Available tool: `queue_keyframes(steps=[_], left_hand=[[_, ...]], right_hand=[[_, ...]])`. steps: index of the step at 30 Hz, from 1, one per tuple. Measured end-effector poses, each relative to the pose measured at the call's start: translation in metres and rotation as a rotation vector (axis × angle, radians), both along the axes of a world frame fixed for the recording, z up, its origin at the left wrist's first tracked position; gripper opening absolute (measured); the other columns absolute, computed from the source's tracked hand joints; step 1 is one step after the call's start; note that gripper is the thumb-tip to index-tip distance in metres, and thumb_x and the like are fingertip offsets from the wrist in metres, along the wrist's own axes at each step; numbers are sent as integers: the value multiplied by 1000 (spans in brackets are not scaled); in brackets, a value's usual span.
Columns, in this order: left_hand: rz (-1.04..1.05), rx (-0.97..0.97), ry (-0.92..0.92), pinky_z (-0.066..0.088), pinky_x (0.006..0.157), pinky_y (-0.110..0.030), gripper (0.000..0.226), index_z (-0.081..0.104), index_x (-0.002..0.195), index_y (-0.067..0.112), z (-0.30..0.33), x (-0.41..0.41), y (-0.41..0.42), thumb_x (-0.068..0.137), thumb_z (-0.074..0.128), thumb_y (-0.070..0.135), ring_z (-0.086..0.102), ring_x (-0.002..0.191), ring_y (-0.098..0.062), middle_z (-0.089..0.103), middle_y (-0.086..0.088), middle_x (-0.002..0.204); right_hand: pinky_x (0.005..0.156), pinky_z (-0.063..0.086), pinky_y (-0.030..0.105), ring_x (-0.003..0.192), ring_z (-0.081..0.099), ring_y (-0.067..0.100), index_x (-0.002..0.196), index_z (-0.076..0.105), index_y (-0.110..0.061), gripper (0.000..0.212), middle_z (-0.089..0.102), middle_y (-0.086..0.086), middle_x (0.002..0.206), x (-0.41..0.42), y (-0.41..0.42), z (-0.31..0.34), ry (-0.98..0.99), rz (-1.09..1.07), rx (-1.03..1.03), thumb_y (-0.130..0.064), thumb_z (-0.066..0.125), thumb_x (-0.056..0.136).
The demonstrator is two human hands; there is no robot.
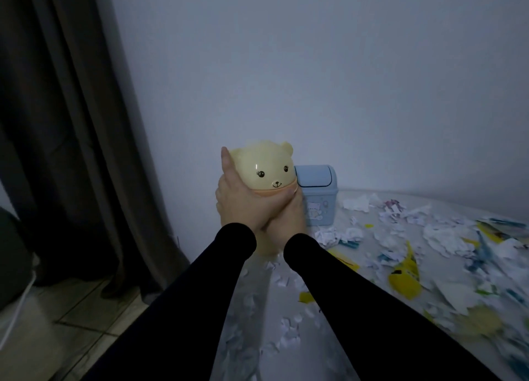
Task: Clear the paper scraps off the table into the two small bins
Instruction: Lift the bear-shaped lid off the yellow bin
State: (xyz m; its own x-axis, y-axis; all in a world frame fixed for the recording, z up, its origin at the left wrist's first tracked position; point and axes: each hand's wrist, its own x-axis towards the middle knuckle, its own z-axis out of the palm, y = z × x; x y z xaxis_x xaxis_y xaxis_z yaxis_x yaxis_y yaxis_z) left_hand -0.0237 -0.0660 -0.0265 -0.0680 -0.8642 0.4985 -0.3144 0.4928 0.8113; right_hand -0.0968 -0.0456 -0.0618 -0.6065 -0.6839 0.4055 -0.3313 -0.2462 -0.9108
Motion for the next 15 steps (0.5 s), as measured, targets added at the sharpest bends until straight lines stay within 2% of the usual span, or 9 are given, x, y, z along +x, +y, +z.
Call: queue_keyframes(steps=[2,3,4,6,8,11,13,15], left_hand=[[-4,14,-7,36,109,-44,140,-7,146,39,1,0,1,39,80,68,38,132,-23,43,-5,139],[-2,15,-9,36,109,-44,140,-6,146,39,2,0,2,39,79,69,39,132,-23,44,-5,138],[-3,20,-14,37,108,-44,140,-6,146,39,2,0,3,39,78,70,40,131,-23,44,-5,138],[-9,29,-17,38,107,-45,139,-7,145,41,4,1,5,38,76,71,43,130,-23,45,-5,137],[-17,39,-16,39,106,-45,138,-5,145,41,7,2,5,37,76,71,44,129,-23,45,-5,137],[-46,34,-3,40,105,-44,138,-2,146,38,9,4,5,36,77,68,45,128,-24,44,-7,138],[-55,31,-4,41,105,-43,139,0,147,37,10,5,5,37,79,66,45,128,-24,44,-7,139],[-56,34,-5,42,105,-42,139,0,147,37,12,6,5,37,81,65,46,127,-24,45,-6,138]], right_hand=[[76,36,-5,103,55,1,134,36,-14,88,49,-7,119,-3,3,0,-14,-10,-33,-11,84,61],[74,36,-6,102,56,0,133,37,-14,86,50,-7,119,-2,1,0,-10,-6,-45,-10,84,61],[80,39,-3,108,56,3,136,36,-16,89,50,-7,122,0,0,-1,1,-26,-22,-13,84,61],[97,45,19,119,54,12,139,34,-25,101,50,-5,131,6,-1,-1,24,-33,6,-28,88,54],[99,49,38,119,56,15,135,36,-30,113,54,-5,130,5,-8,-7,-29,-30,-6,-46,91,38],[101,48,39,123,52,14,139,29,-30,112,49,-4,134,7,-9,-9,25,-71,47,-41,87,44],[103,46,40,125,50,13,141,27,-29,120,48,-4,135,7,-4,-8,38,-84,47,-45,85,37],[106,43,40,127,46,13,143,22,-26,125,45,-2,137,5,0,-7,28,-60,55,-41,85,35]])
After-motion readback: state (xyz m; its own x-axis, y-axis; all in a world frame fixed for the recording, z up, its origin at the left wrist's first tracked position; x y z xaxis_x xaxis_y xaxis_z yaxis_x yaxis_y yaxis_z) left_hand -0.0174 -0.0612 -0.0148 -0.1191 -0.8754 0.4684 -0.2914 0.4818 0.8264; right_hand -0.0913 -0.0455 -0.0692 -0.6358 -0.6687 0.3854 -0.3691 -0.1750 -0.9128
